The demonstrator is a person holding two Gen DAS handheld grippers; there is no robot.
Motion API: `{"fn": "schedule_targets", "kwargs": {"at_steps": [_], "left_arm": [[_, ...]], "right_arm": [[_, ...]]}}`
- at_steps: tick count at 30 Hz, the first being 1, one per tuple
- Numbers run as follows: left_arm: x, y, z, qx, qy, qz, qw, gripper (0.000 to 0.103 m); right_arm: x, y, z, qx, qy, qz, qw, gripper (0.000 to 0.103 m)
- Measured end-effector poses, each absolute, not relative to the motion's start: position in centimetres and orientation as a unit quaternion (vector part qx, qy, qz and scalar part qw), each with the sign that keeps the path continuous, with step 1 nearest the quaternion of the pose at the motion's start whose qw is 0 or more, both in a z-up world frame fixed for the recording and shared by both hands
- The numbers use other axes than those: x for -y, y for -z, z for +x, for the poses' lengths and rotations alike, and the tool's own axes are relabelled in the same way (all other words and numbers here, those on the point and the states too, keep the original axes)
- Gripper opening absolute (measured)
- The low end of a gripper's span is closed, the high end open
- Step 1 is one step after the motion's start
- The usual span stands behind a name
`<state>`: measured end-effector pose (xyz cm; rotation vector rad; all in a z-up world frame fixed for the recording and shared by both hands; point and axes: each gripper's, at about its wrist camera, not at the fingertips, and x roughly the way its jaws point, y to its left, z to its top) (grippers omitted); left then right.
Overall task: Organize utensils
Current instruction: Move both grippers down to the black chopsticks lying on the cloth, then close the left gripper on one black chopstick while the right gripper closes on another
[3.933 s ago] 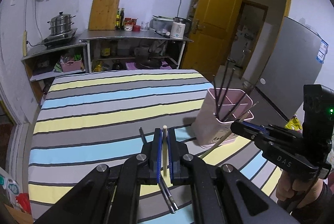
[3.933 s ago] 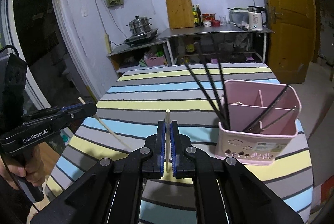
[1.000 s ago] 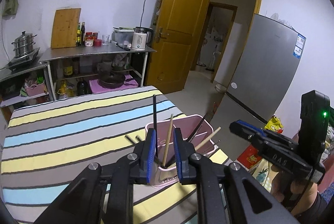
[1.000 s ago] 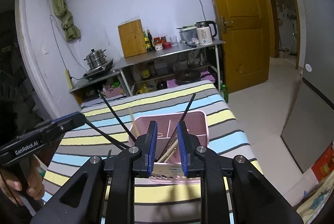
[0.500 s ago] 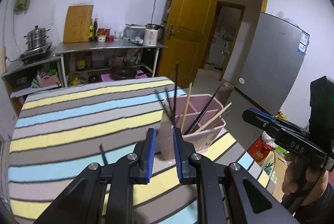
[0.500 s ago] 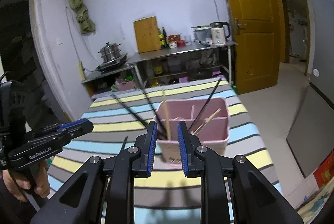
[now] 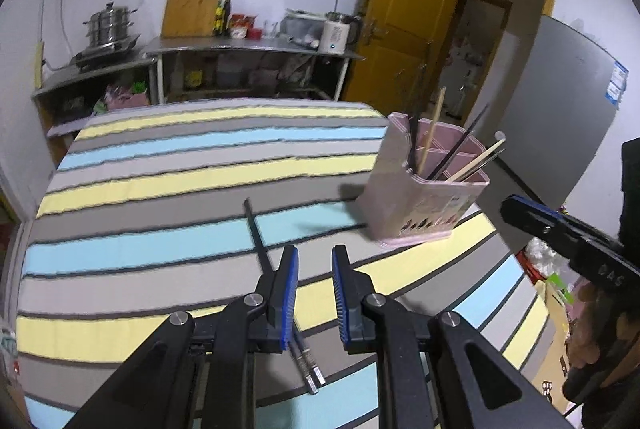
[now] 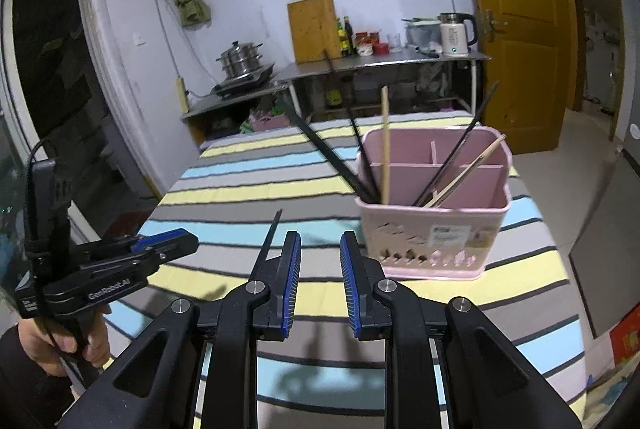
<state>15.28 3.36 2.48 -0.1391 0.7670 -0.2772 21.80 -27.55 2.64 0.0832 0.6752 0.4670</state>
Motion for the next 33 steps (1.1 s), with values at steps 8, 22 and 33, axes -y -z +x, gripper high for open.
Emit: {"fn": "schedule_targets", "kwargs": {"at_steps": [8,22,33], "left_arm": [[-4.2,1.1,16.1,-0.408,0.115,-0.073,0.903,0.016],[-4.0,6.8,19.1,-0.458,0.092,-0.071,0.882,0.017],[-3.0,8.3,20.4,-0.456,0.078,-0.049,0.885,0.027]], "right_arm": [[26.0,-0.8,22.0,-0.347,-0.239,0.029,0.906,0.021],[24.5,2.2,23.3,-0.382,-0.244,0.024,0.891,0.021],[24.1,3.7,24.2,-0.397,-0.244,0.026,0.885,0.021]]}}
